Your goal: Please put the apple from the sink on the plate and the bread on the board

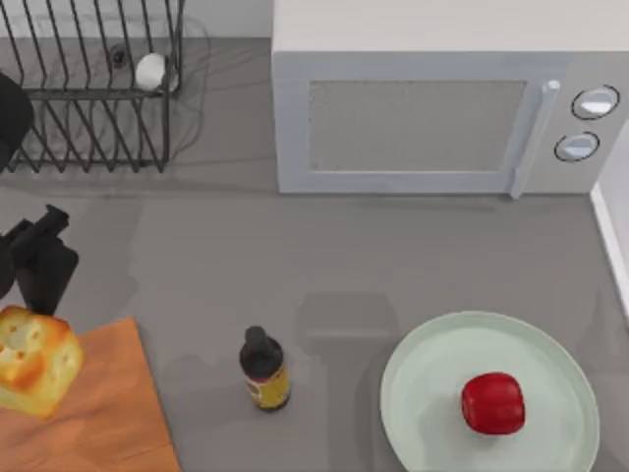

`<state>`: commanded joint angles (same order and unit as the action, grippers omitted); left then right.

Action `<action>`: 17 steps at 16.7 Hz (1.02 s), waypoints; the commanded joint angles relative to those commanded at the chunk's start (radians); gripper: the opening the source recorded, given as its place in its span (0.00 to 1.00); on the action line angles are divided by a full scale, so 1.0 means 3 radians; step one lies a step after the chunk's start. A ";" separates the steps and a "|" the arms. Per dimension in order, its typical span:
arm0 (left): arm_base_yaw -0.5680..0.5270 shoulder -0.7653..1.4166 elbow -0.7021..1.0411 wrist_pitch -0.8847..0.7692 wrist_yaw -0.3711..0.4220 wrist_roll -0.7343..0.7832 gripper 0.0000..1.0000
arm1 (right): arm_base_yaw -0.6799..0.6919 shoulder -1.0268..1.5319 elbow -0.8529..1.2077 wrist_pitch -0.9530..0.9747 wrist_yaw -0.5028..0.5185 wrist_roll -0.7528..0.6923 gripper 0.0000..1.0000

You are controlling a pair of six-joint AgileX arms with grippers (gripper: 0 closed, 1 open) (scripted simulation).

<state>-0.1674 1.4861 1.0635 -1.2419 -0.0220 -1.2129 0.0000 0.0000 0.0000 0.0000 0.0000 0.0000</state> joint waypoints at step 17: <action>-0.0003 -0.0366 -0.0581 0.0279 -0.0017 -0.1081 0.00 | 0.0000 0.0000 0.0000 0.0000 0.0000 0.0000 1.00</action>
<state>-0.1683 1.3762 0.8891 -1.1582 -0.0270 -1.5371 0.0000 0.0000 0.0000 0.0000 0.0000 0.0000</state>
